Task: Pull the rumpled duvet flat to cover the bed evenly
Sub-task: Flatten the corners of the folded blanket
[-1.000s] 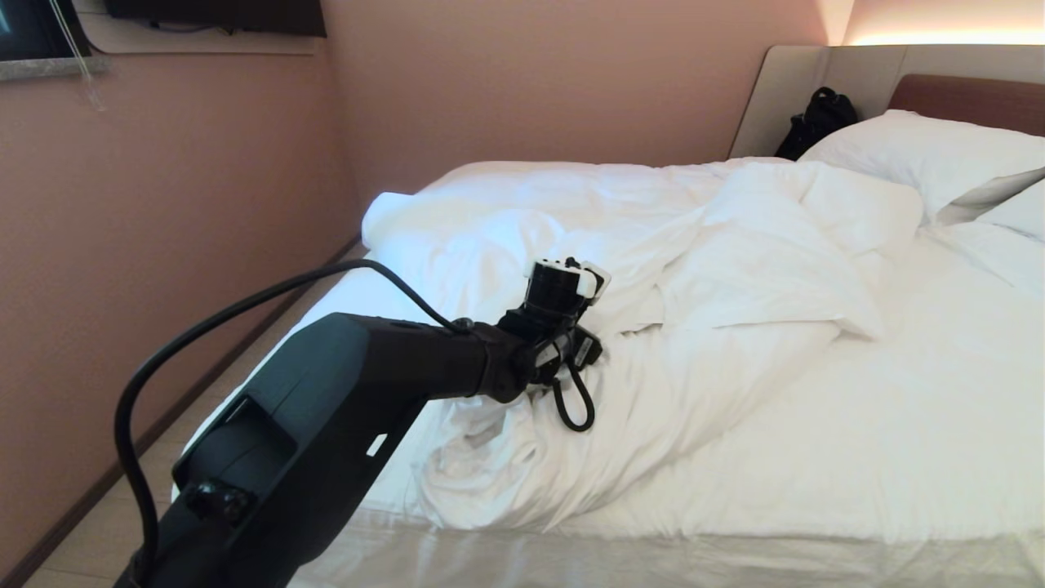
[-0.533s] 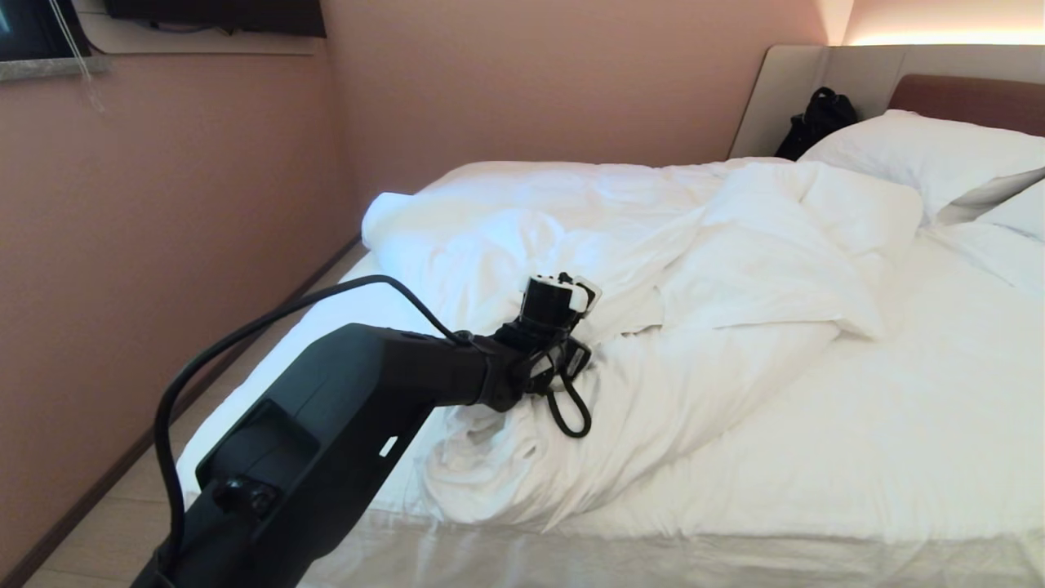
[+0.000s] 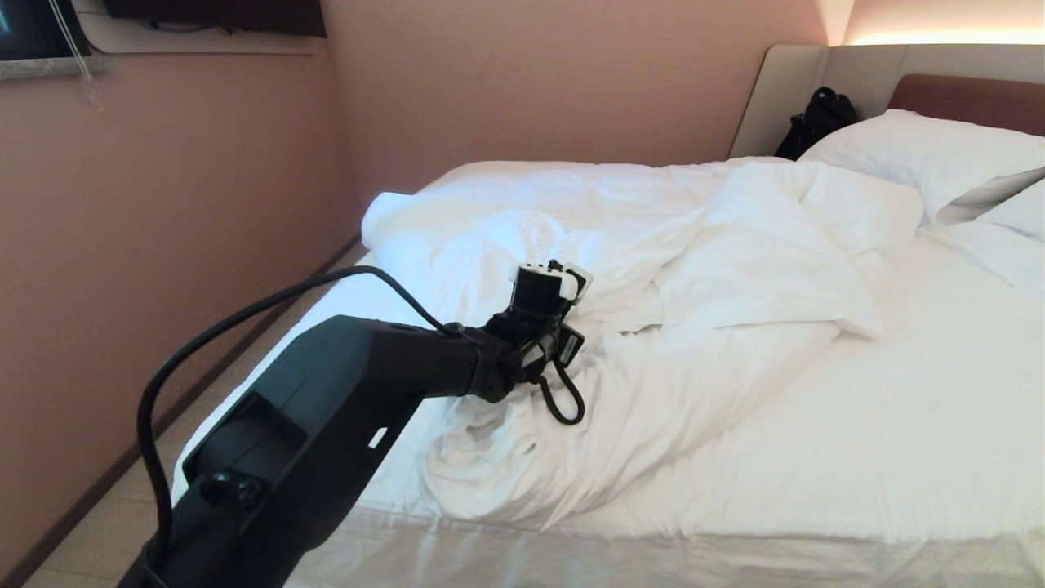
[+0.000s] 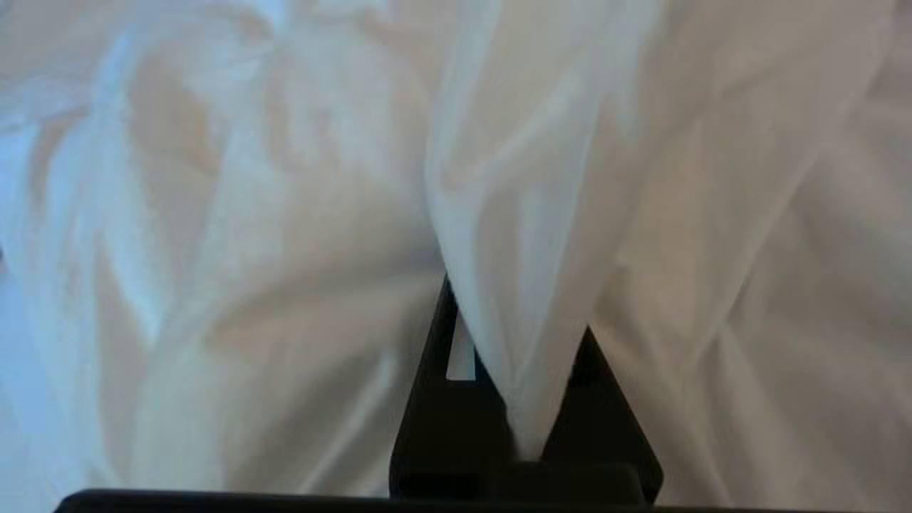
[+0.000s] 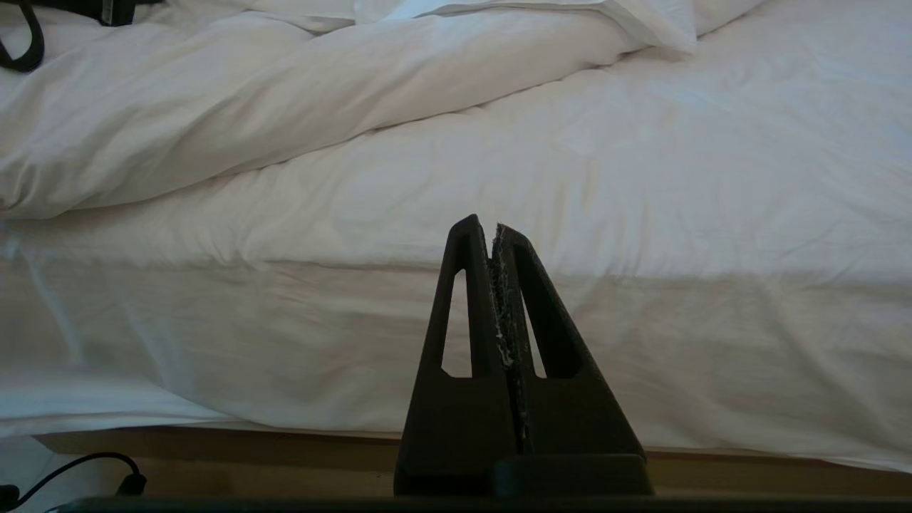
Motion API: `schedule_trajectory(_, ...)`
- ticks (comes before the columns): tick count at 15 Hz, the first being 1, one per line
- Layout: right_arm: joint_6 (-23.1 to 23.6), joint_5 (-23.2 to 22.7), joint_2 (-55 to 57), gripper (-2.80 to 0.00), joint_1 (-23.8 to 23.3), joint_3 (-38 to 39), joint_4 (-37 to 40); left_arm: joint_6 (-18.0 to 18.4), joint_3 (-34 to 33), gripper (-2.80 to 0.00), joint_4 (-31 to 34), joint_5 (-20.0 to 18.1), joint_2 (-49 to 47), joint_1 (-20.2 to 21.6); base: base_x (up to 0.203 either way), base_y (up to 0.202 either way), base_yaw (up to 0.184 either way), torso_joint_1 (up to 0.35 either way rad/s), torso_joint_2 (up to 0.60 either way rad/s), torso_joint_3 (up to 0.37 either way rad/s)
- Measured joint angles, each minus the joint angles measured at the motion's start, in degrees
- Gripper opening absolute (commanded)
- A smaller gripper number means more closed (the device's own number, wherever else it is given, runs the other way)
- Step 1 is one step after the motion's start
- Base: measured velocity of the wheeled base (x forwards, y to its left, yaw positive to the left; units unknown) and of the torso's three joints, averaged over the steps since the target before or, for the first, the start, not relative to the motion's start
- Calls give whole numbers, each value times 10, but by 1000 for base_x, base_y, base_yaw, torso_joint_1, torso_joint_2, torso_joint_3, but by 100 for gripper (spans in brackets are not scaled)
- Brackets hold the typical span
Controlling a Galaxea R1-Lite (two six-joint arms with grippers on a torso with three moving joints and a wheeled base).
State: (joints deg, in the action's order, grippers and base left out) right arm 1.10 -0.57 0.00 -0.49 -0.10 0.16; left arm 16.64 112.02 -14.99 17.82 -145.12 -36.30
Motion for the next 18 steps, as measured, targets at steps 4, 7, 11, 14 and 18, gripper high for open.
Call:
schedule_trajectory(4, 0, 0, 0, -280, 0, 0, 0, 1, -12, -280, -2, 31, 51, 10, 0, 0, 0, 0, 0, 0)
schedule_trajectory(7, 0, 0, 0, -280, 0, 0, 0, -1, -52, -280, -3, 43, 106, 27, 0, 0, 0, 0, 0, 0)
schedule_trajectory(11, 0, 0, 0, -280, 0, 0, 0, -1, -131, -280, -26, 58, 182, 52, 0, 0, 0, 0, 0, 0)
schedule_trajectory(14, 0, 0, 0, -280, 0, 0, 0, 2, -271, -280, -64, 65, 275, 75, 0, 0, 0, 0, 0, 0)
schedule_trajectory(18, 0, 0, 0, -280, 0, 0, 0, 1, -463, -280, -136, 67, 403, 130, 0, 0, 0, 0, 0, 0)
